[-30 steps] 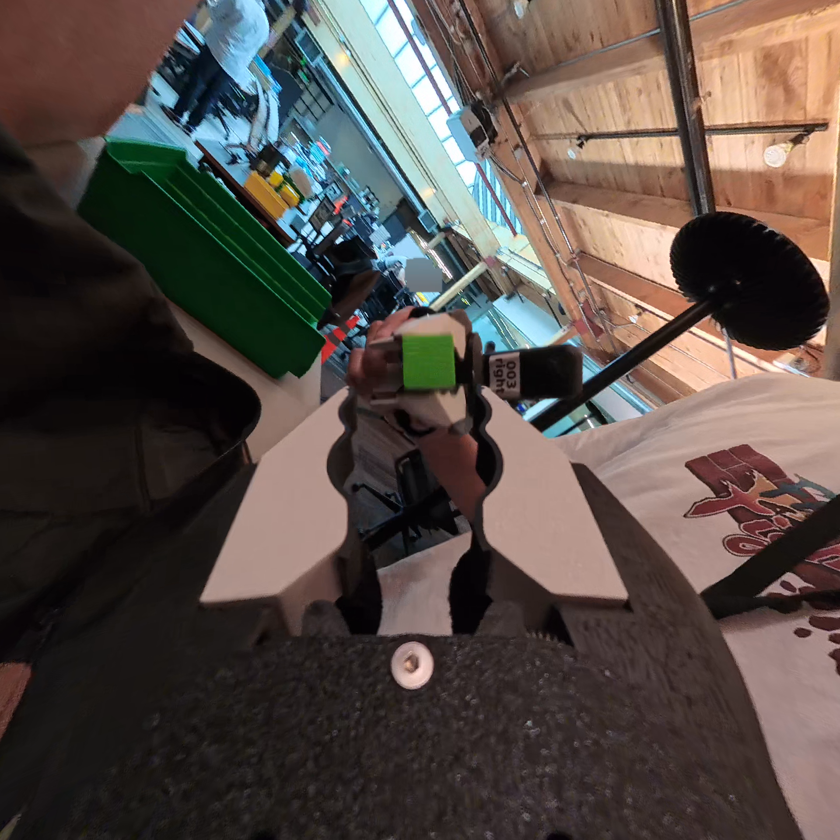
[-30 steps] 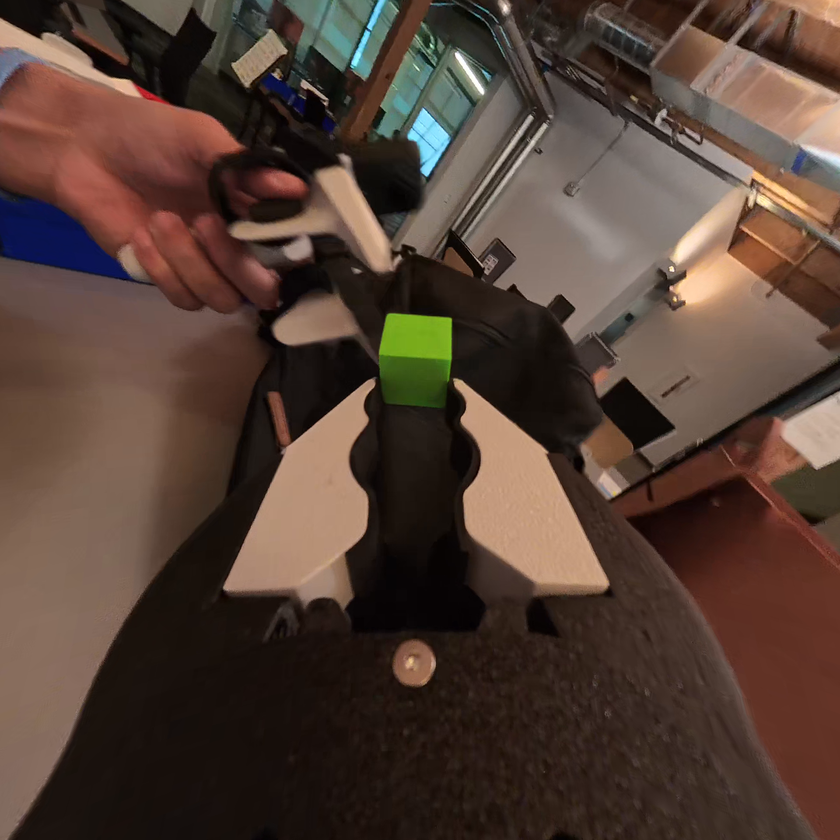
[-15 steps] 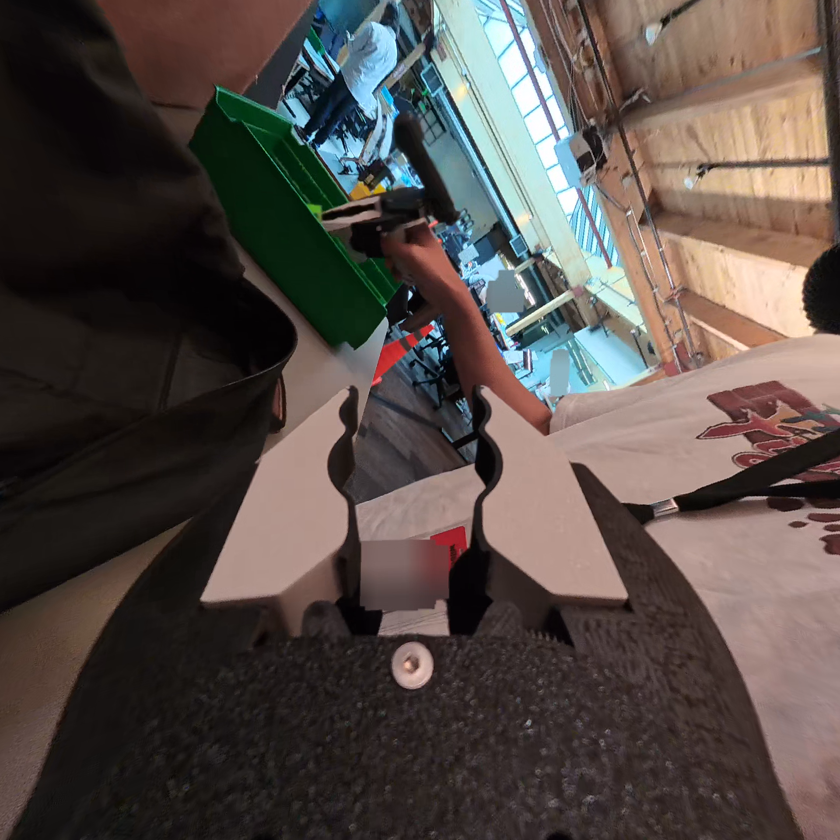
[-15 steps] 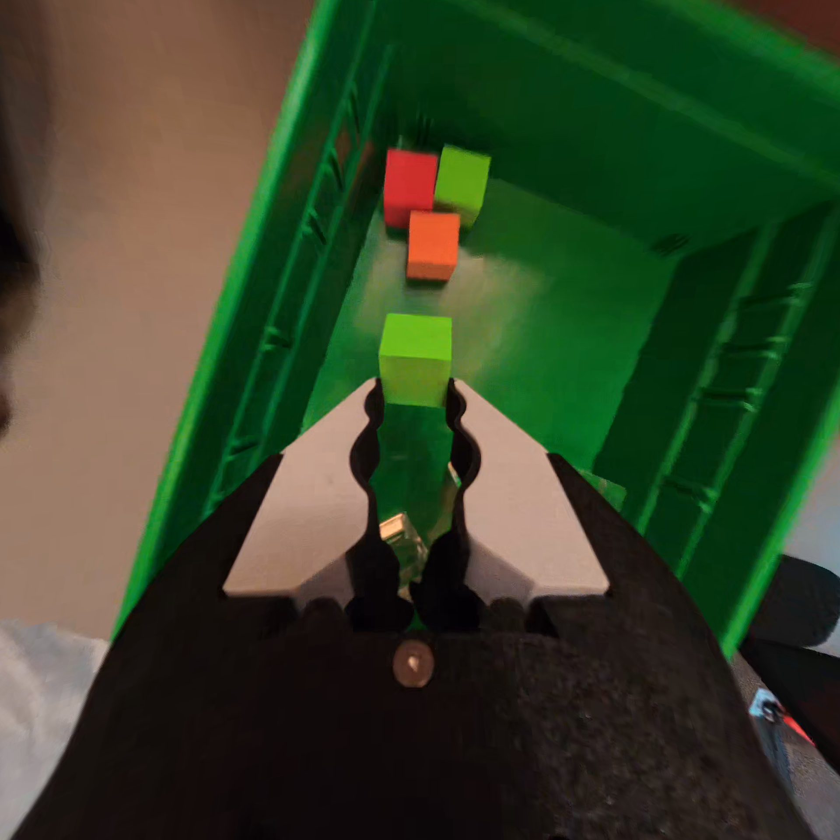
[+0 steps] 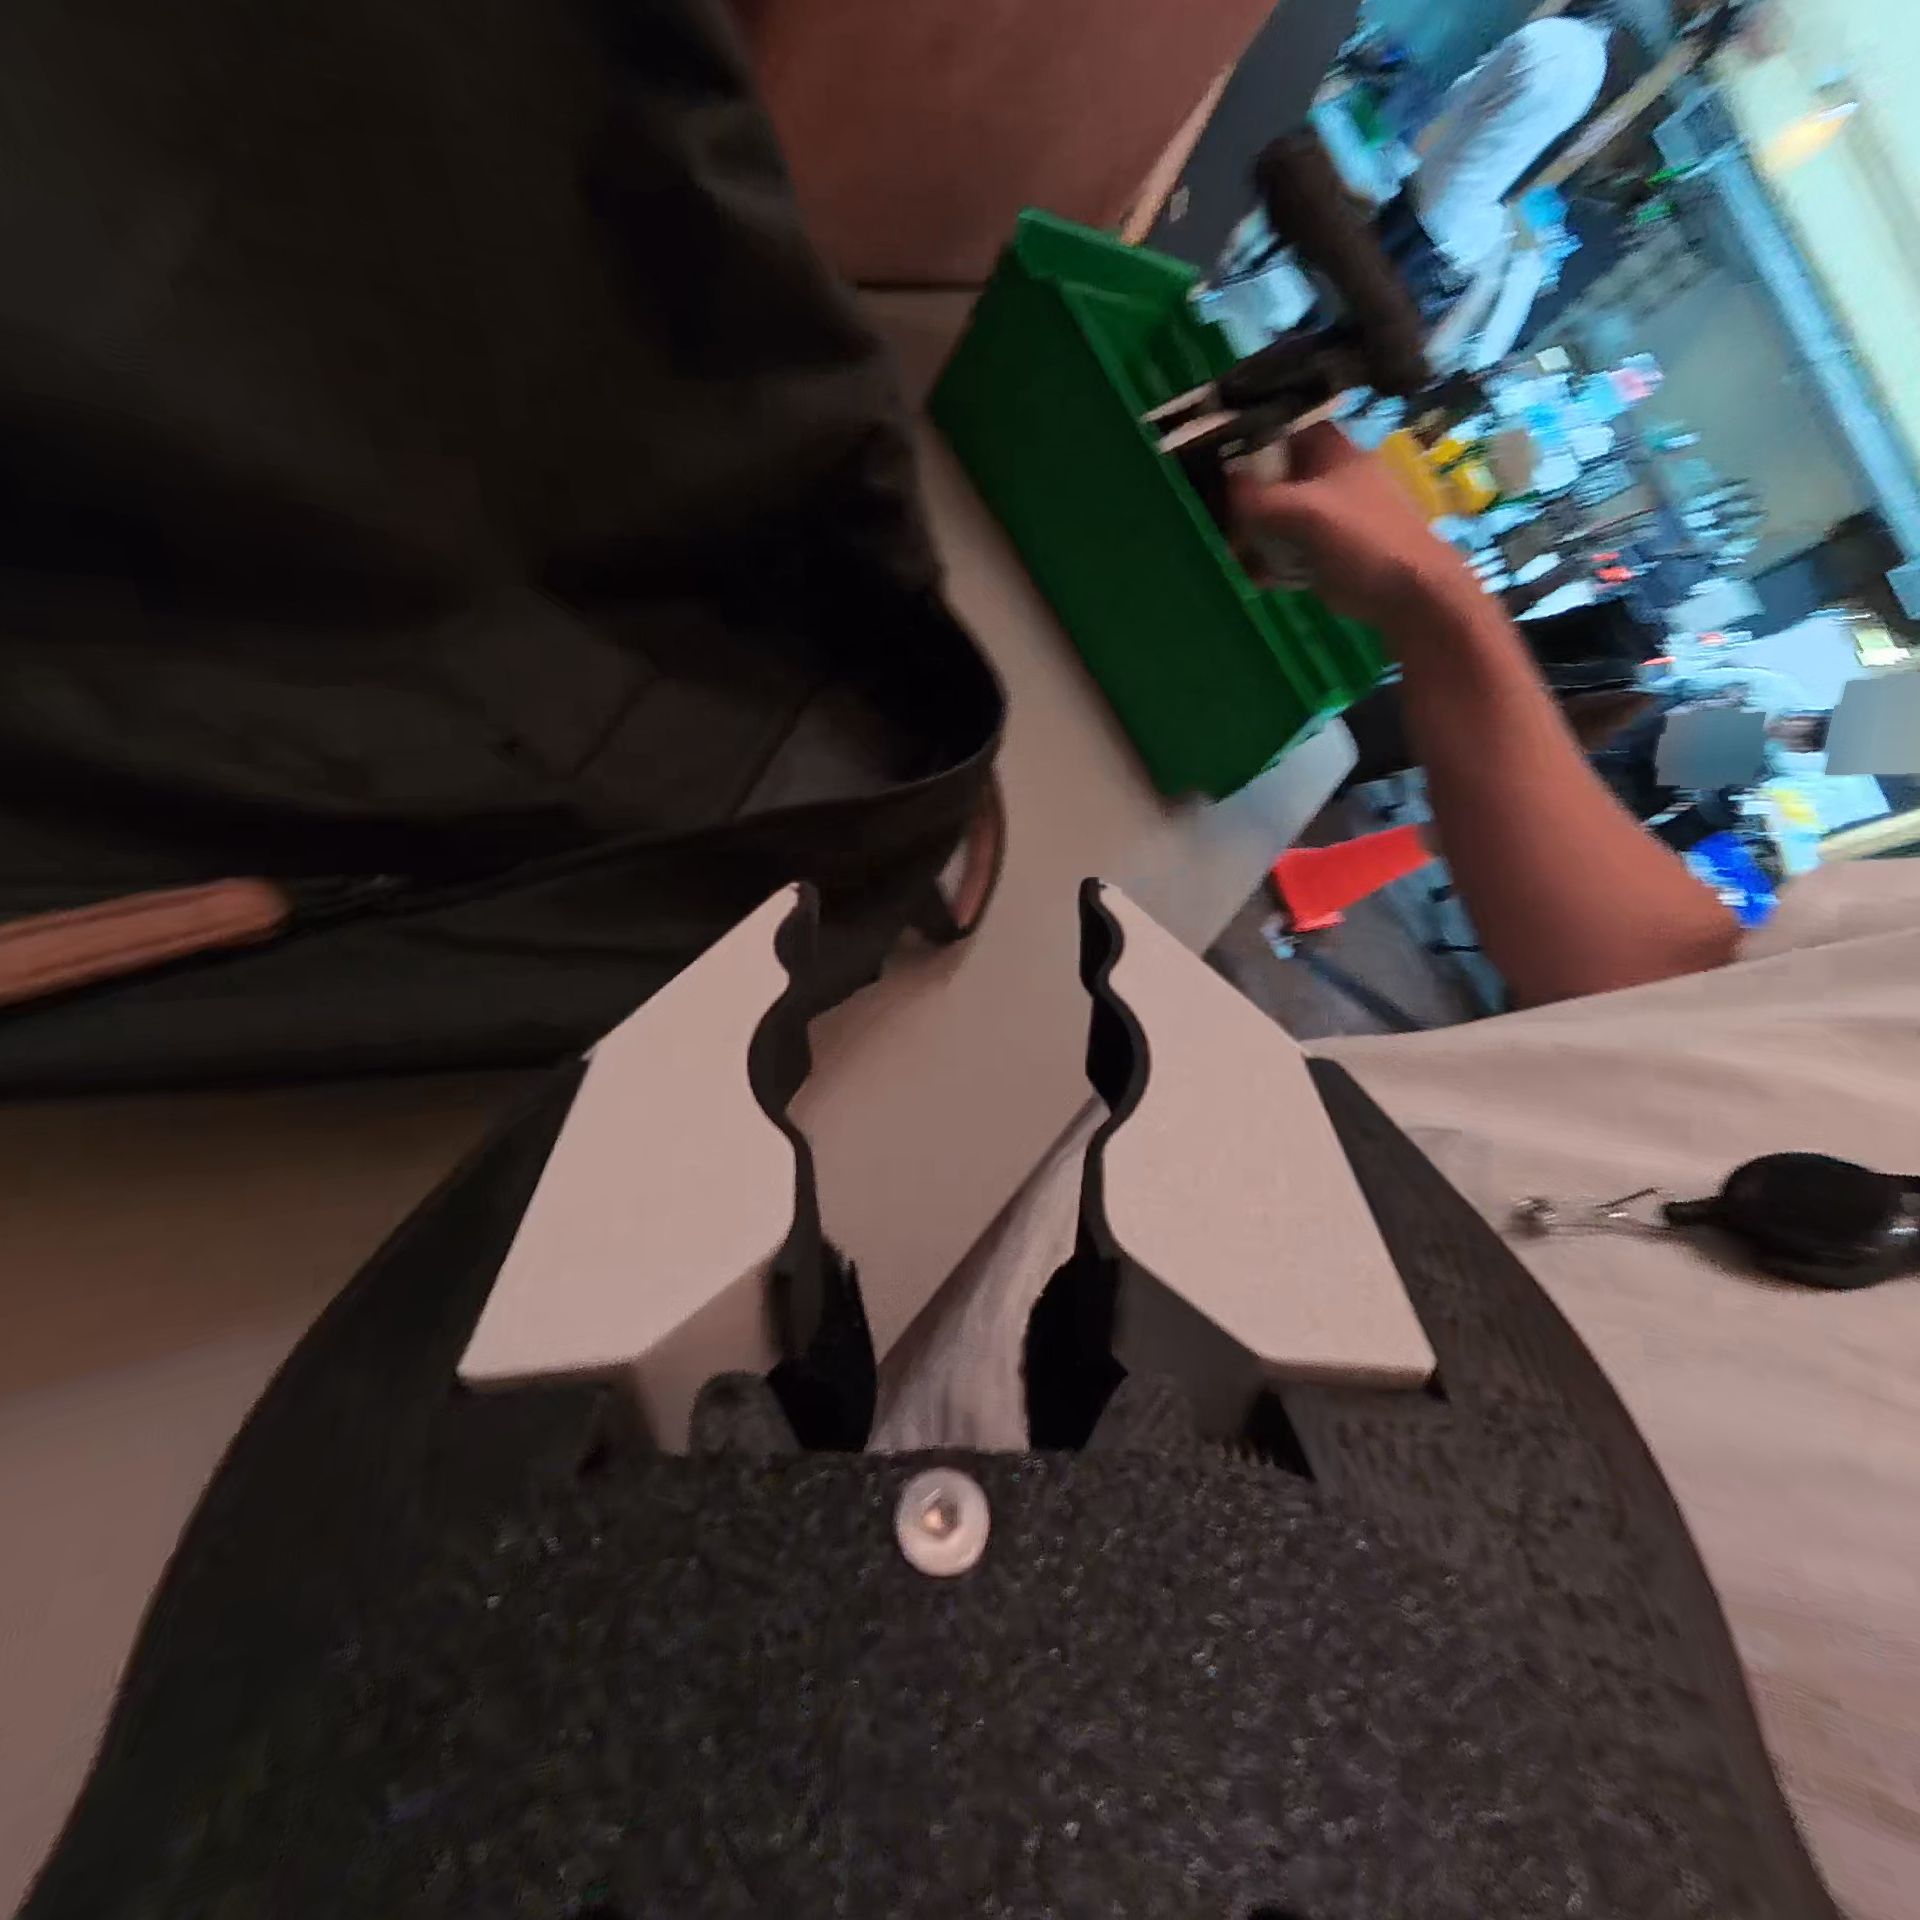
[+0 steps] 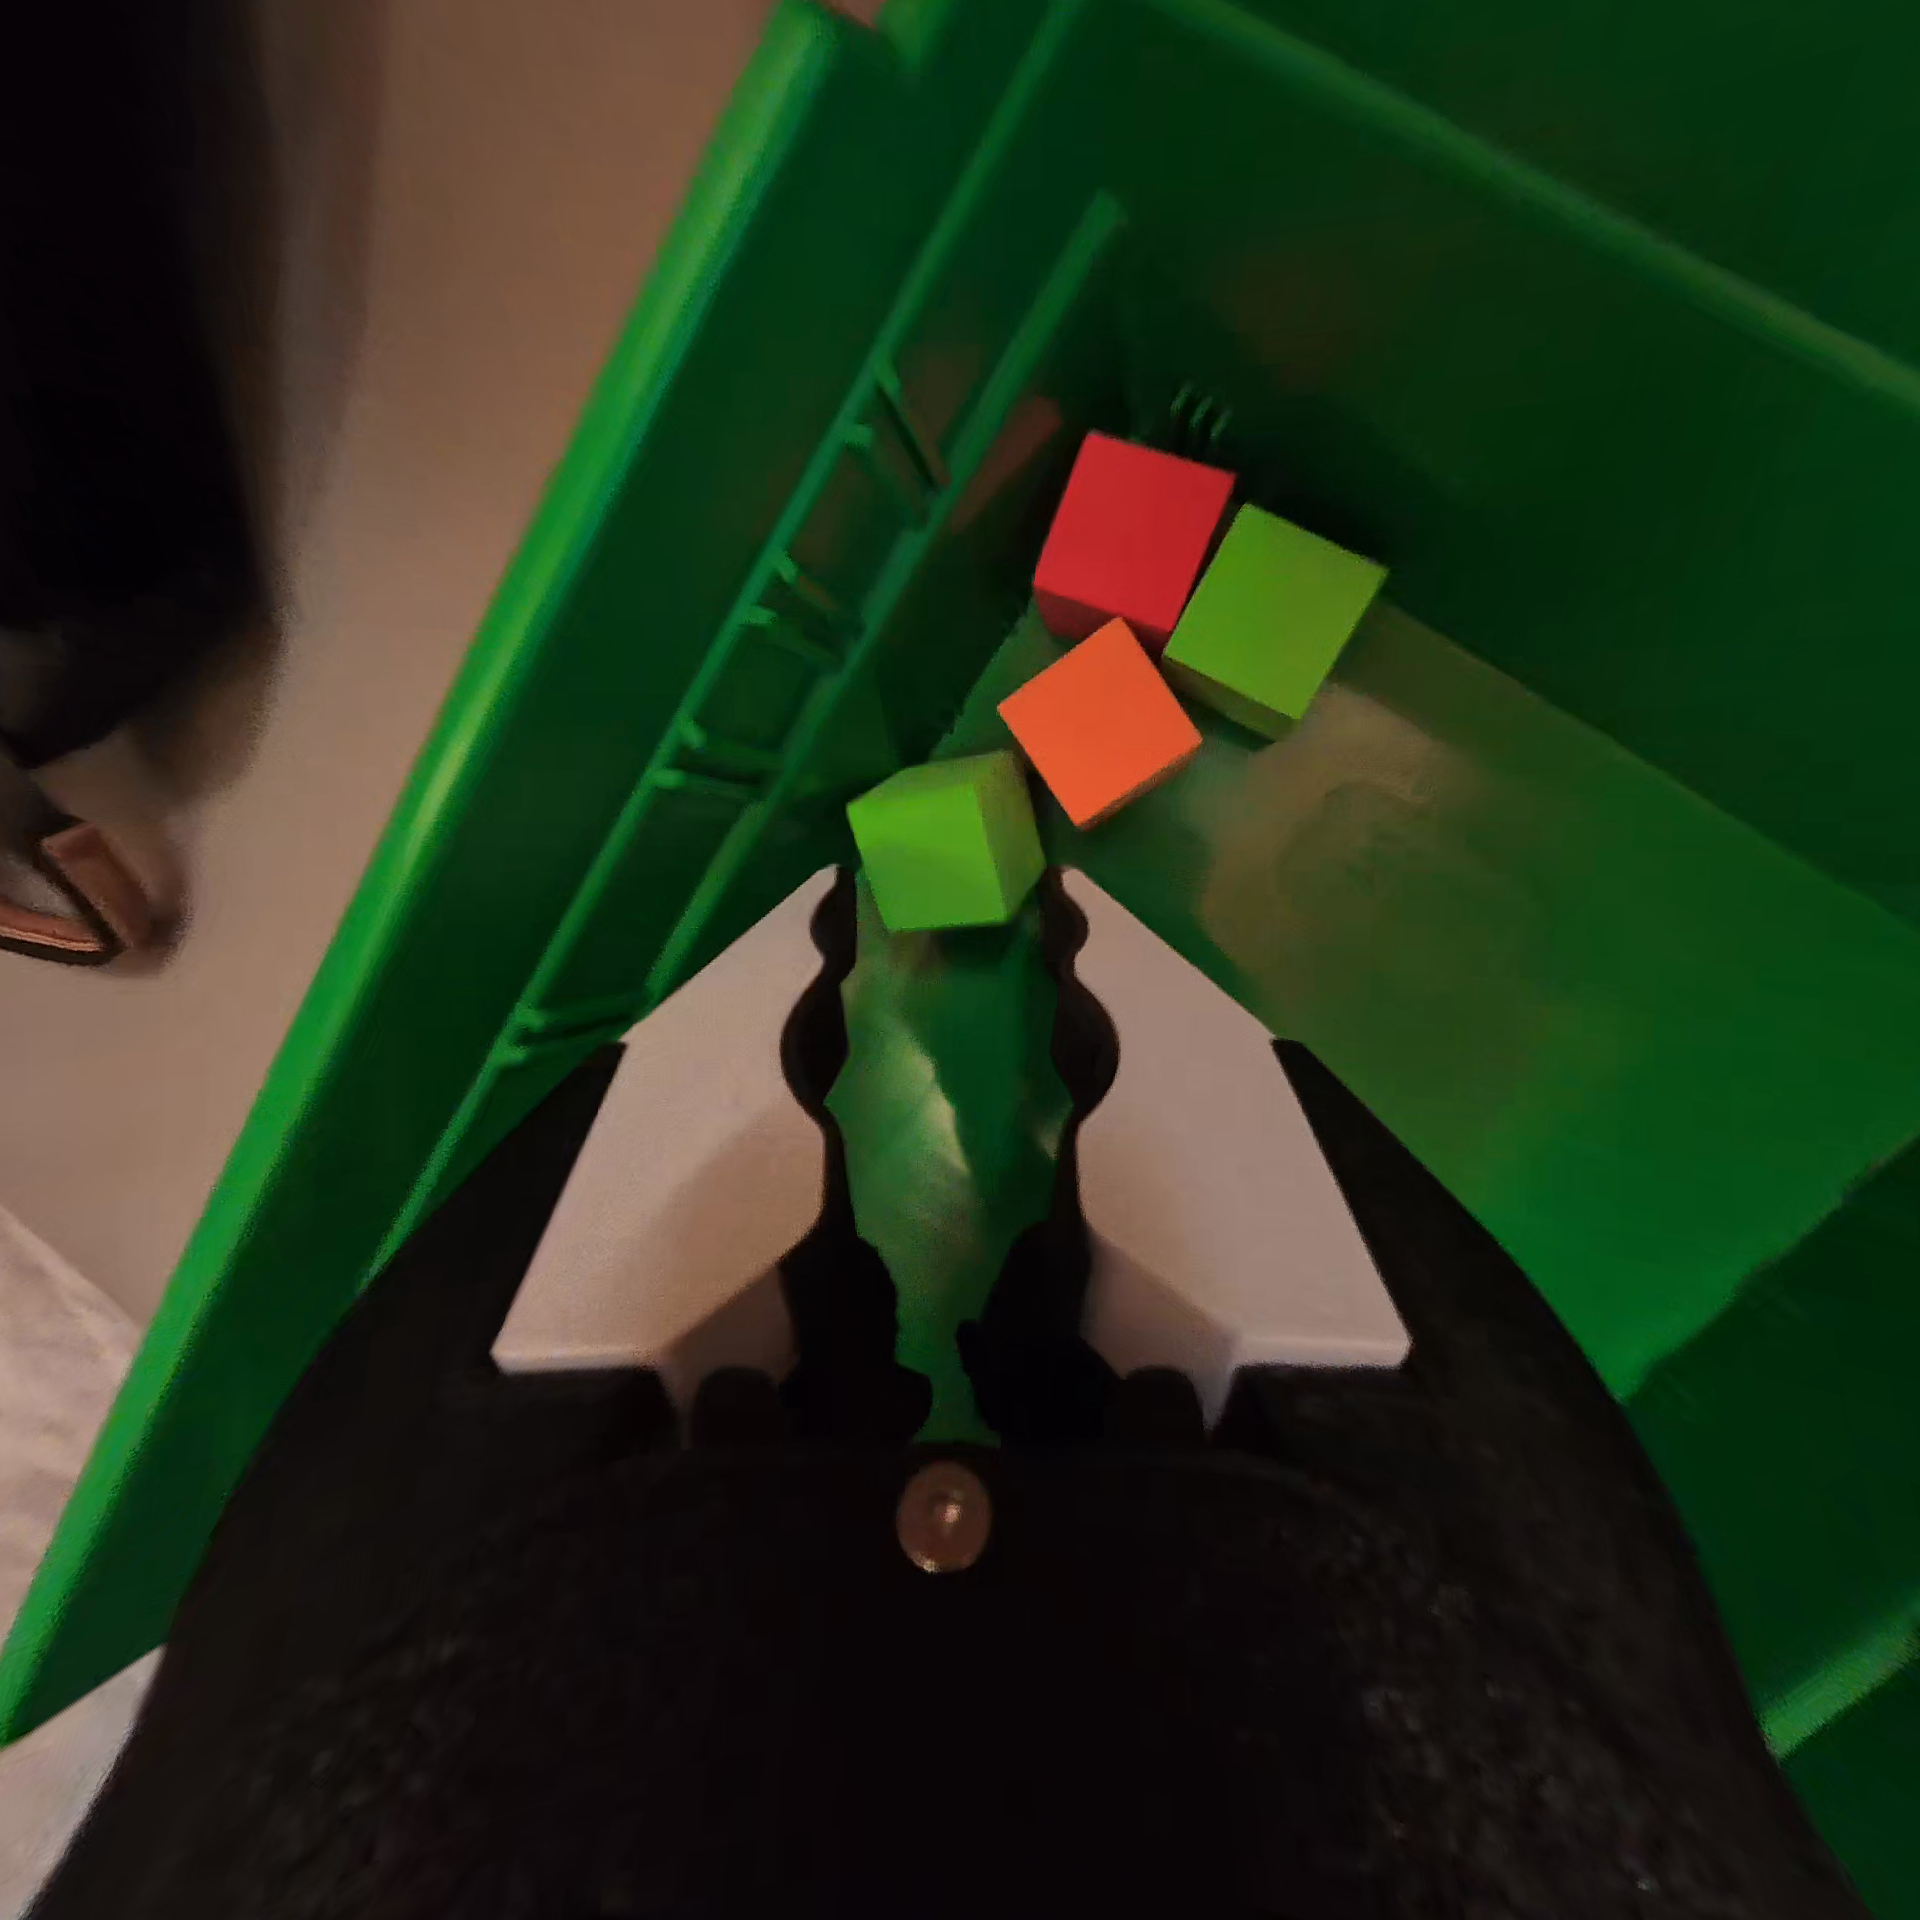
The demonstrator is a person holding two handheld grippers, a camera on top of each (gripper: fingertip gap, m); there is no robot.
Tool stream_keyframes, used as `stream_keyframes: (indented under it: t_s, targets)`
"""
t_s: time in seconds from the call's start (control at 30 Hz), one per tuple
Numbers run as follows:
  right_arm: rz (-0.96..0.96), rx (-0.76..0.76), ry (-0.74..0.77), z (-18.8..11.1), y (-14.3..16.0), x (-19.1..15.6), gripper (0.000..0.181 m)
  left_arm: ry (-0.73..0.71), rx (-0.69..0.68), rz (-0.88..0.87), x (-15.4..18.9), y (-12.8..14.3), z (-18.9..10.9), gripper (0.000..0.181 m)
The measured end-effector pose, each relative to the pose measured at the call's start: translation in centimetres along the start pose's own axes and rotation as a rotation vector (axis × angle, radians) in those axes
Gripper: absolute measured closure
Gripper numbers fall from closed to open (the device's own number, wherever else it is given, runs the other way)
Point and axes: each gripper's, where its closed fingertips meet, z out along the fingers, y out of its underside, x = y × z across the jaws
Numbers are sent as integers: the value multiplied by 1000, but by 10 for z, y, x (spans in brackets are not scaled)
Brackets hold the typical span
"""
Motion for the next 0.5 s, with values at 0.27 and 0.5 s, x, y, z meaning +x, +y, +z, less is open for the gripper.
stream_keyframes:
  t_s: [0.27,0.5]
  targets:
    - [-31,624,43,-105,-26,-38,122,-223,-18,78,-32,19,-20,130]
    - [9,652,246,-129,-12,-100,128,-353,-28,161,-70,22,-44,130]
